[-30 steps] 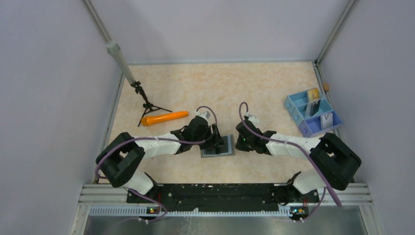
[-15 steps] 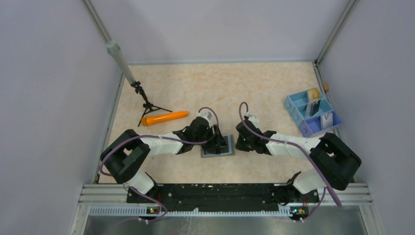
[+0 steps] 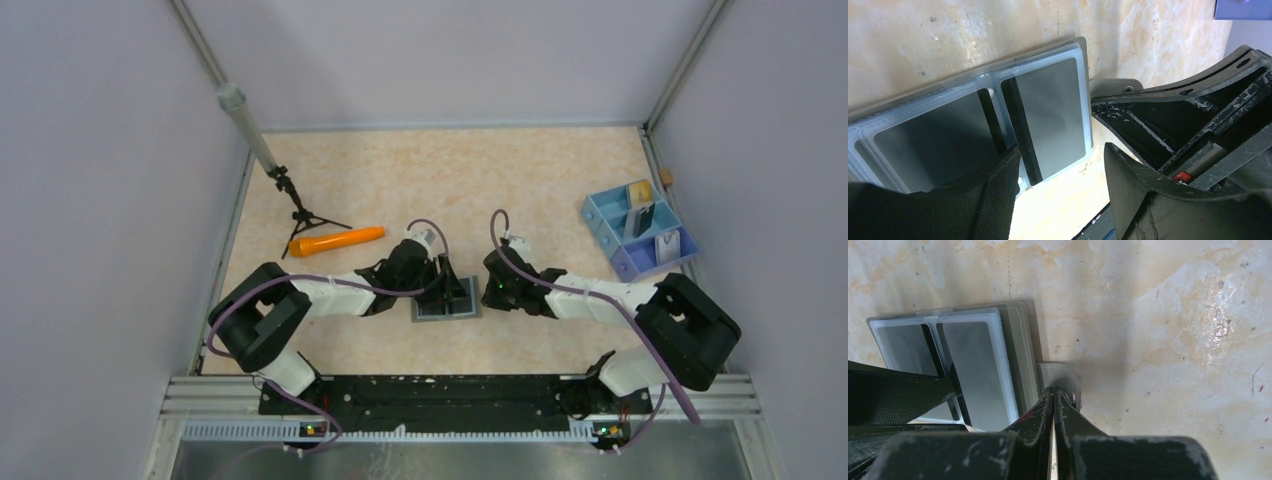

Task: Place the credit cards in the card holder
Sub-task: Insert the credit card into the card holder.

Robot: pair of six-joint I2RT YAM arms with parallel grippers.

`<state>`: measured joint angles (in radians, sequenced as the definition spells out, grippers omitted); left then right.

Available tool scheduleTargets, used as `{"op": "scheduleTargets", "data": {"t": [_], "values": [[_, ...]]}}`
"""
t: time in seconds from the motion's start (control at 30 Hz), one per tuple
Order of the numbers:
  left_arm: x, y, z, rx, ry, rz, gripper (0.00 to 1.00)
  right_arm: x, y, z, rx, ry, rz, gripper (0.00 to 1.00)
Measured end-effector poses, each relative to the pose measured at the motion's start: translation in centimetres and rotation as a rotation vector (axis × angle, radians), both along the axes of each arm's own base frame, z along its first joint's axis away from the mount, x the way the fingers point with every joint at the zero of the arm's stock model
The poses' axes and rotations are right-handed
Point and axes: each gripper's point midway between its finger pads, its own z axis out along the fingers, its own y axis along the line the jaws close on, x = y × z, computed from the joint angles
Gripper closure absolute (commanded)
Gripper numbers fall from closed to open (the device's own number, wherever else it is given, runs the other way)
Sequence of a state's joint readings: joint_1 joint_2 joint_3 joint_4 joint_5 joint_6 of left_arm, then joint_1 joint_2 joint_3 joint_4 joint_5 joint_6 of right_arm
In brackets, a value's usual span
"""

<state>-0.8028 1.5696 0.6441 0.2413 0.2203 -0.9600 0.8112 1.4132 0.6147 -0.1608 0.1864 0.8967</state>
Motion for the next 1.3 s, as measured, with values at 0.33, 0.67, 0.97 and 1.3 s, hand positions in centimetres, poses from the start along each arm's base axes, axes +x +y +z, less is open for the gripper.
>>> {"op": "scheduleTargets", "data": {"t": [0.33,0.67,0.97,1.3], "values": [[0.3,-1.0,0.8,-0.045,-0.019,-0.007,0.34,-0.6,-0.6,0.2,0.0,0.005,-0.005,1.0],[1.0,0.8,3.9,-0.021,-0.111,0.018,0.2,-0.4,-0.1,4.8,0.109,-0.094,0.012,0.76],[2.4,5.6,3.2,0.112,-0.116,0.103,0.17,-0.9,1.0,4.2,0.137,-0.058,0.057,0.74],[1.9,7.4,0.6,0.19,-0.057,0.109,0.34,-1.7,1.8,2.0,0.147,0.014,0.08,0.77]]}}
